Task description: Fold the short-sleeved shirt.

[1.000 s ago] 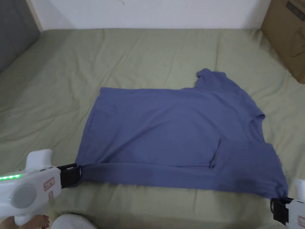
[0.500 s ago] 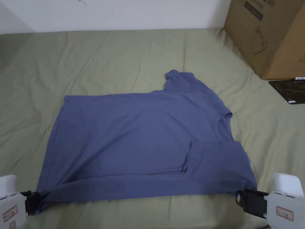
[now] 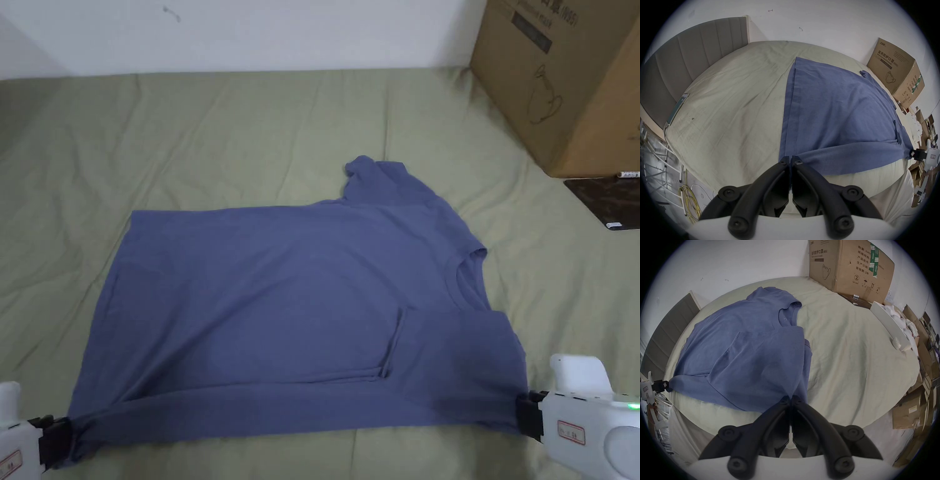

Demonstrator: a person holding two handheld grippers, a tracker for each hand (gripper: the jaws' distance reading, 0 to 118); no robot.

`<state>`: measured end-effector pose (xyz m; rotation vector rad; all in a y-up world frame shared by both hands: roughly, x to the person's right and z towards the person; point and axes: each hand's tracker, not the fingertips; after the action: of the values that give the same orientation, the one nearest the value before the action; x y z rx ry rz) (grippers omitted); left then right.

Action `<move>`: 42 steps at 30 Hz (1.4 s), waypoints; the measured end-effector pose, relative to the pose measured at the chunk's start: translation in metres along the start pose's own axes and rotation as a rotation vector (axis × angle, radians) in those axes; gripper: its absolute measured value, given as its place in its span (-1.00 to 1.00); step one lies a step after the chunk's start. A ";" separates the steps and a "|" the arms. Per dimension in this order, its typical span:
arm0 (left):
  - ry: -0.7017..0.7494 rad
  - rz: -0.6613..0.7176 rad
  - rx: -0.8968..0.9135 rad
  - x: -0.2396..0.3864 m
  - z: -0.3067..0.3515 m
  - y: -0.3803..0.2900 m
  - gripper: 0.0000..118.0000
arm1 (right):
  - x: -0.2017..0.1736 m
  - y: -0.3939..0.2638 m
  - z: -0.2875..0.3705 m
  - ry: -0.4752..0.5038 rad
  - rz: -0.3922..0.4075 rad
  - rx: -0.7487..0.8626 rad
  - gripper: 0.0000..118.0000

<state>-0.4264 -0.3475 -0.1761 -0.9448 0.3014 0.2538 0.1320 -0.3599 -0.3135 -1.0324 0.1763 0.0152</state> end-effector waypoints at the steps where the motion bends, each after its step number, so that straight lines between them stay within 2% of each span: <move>1: 0.003 0.001 0.002 -0.001 0.000 0.002 -0.98 | 0.001 0.001 0.003 -0.005 -0.015 0.009 -1.00; 6: 0.010 -0.022 0.021 0.002 0.007 0.018 -0.98 | 0.000 0.023 0.026 0.001 0.006 0.070 -1.00; 11: 0.008 -0.031 0.063 0.004 0.002 0.060 -0.98 | 0.000 0.081 0.028 0.030 0.012 0.105 -1.00; 16: 0.014 -0.064 0.072 0.012 -0.034 0.124 -0.98 | -0.009 0.147 -0.014 -0.021 0.025 0.085 -1.00; 21: 0.021 -0.121 -0.002 0.027 -0.094 0.158 -0.94 | -0.005 0.170 -0.080 -0.040 -0.043 -0.016 -1.00; 22: 0.037 -0.133 -0.019 0.029 -0.103 0.161 -0.77 | -0.005 0.170 -0.089 -0.046 -0.039 -0.029 -0.97; 24: 0.096 -0.154 -0.032 0.021 -0.095 0.157 -0.11 | -0.008 0.169 -0.094 -0.071 -0.002 -0.068 -0.41; 26: 0.093 -0.146 -0.024 0.013 -0.094 0.152 0.58 | -0.006 0.165 -0.090 -0.086 0.005 -0.043 0.28; 27: 0.076 -0.117 -0.008 0.009 -0.080 0.143 0.68 | -0.004 0.164 -0.084 -0.077 0.011 -0.033 0.31; 28: 0.048 -0.088 0.010 0.006 -0.063 0.130 0.63 | -0.003 0.162 -0.076 -0.072 0.014 -0.023 0.31; 29: 0.030 -0.077 0.018 0.001 -0.097 0.150 0.56 | -0.003 0.161 -0.068 -0.069 0.021 -0.009 0.31; 30: 0.027 -0.067 0.025 -0.005 -0.089 0.146 0.46 | -0.001 0.157 -0.057 -0.071 0.025 0.017 0.28; 31: 0.021 -0.056 0.038 -0.010 -0.079 0.137 0.20 | 0.000 0.152 -0.044 -0.068 0.025 0.061 0.20; 32: 0.007 -0.054 0.052 -0.015 -0.070 0.130 -0.32 | 0.000 0.147 -0.033 -0.053 0.016 0.089 0.05; 35: 0.000 -0.029 0.080 -0.010 -0.040 0.104 -0.71 | 0.000 0.123 -0.008 -0.057 -0.004 0.102 -0.09; 36: 0.005 -0.020 0.092 0.002 -0.025 0.083 -0.95 | -0.002 0.111 -0.001 -0.065 -0.008 0.111 -0.34; 38: -0.011 -0.002 0.097 0.018 0.001 0.047 -1.00 | -0.007 0.090 0.009 -0.069 -0.025 0.123 -1.00; 40: -0.021 0.006 0.086 0.018 0.005 0.029 -1.00 | -0.010 0.070 0.015 -0.031 -0.033 0.104 -1.00; 42: -0.009 -0.018 0.058 0.013 -0.001 0.027 -1.00 | -0.014 0.056 0.014 -0.035 -0.034 0.088 -1.00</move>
<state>-0.4239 -0.3319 -0.2012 -0.8887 0.2904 0.2312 0.1148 -0.3179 -0.3517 -0.9468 0.1268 -0.0058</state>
